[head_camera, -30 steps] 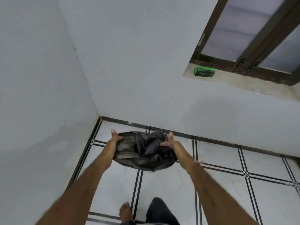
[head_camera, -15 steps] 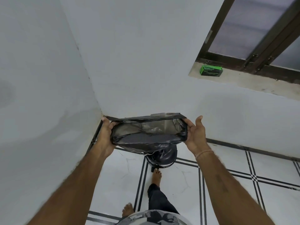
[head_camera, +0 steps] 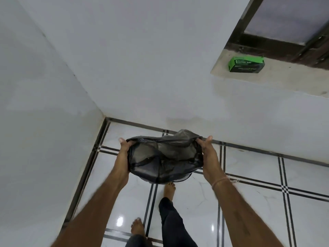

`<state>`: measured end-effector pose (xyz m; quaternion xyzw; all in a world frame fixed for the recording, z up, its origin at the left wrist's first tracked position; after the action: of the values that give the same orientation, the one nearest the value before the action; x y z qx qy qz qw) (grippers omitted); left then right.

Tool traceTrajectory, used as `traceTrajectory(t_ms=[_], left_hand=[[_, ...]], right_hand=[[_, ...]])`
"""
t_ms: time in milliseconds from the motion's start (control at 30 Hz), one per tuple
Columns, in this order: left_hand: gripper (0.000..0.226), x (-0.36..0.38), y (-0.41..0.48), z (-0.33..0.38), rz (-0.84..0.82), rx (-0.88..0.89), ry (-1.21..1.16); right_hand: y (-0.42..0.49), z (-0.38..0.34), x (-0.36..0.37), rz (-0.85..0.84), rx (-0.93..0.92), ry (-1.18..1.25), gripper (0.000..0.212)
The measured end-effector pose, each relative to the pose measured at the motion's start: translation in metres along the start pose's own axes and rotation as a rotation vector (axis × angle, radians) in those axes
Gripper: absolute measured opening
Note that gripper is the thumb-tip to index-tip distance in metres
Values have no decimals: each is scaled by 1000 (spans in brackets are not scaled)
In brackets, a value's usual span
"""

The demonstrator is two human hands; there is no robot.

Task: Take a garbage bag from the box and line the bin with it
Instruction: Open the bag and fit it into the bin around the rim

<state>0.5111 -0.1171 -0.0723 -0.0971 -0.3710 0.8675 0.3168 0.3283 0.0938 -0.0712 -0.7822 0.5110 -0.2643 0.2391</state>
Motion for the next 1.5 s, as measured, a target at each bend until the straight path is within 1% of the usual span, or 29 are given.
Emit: traceTrajectory(t_ms=[100, 233, 367, 533, 667, 733, 800, 833, 900, 967, 1000, 1033, 1100, 1167, 1233, 1267, 1300, 1367, 1400, 1433, 1467, 1500], left_hand=[[84, 15, 30, -25, 21, -58, 8], [86, 30, 76, -64, 13, -132, 14], [82, 43, 131, -112, 4, -175, 14], [82, 50, 196, -178, 17, -209, 14], [84, 53, 247, -223, -2, -208, 86], [91, 60, 266, -236, -37, -186, 134], [108, 70, 283, -248, -71, -181, 175], [113, 74, 293, -256, -84, -182, 197], [119, 78, 310, -268, -99, -192, 221], [132, 77, 332, -285, -73, -198, 220], [131, 74, 342, -291, -40, -201, 230], [120, 71, 351, -297, -6, -201, 236], [87, 68, 359, -303, 3, -190, 234], [74, 63, 369, -311, -17, -193, 221], [58, 57, 377, -317, 53, -221, 232], [52, 54, 381, -321, 116, -208, 255], [51, 52, 386, -322, 192, -162, 305], [55, 48, 395, -318, 375, 40, 470], [58, 51, 396, -310, 395, 155, 562], [61, 56, 401, -306, 348, 251, 659], [62, 63, 406, -302, 273, 298, 747], [57, 69, 412, -300, 215, 315, 818]], right_hand=[[26, 18, -12, 54, 38, 20, 64], [65, 56, -32, 98, 67, 35, 67], [106, 103, -50, 113, 76, 45, 69], [170, 173, -74, 166, 75, 24, 71], [222, 222, -89, 186, 120, -76, 75], [247, 245, -100, 185, 153, -144, 82], [269, 262, -110, 190, 144, -207, 93], [280, 271, -115, 179, 146, -237, 94], [295, 278, -122, 177, 155, -315, 89], [306, 284, -133, 216, 135, -265, 84], [310, 283, -135, 211, 117, -243, 79], [313, 284, -137, 198, 102, -238, 73], [318, 283, -142, 199, 67, -217, 65], [322, 283, -146, 215, 34, -172, 62], [325, 284, -151, 237, 7, -151, 61], [326, 286, -152, 242, 4, -154, 60], [327, 288, -153, 236, 4, -153, 60], [328, 292, -153, 212, 2, -163, 60], [328, 294, -153, 199, -1, -170, 61], [329, 296, -153, 189, -5, -176, 62], [331, 297, -153, 187, -10, -178, 62], [332, 297, -153, 188, -13, -175, 62]])
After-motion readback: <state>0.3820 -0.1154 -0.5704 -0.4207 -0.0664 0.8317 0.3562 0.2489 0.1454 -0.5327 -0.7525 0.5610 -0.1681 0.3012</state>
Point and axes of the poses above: each hand's wrist, its own y-axis towards the middle knuckle, its own x-axis out of the palm, z = x × y, the point moved 3 cm from there along y, towards the middle knuckle, and after that the axes turned 5 degrees about y, right-handed, at the moved point
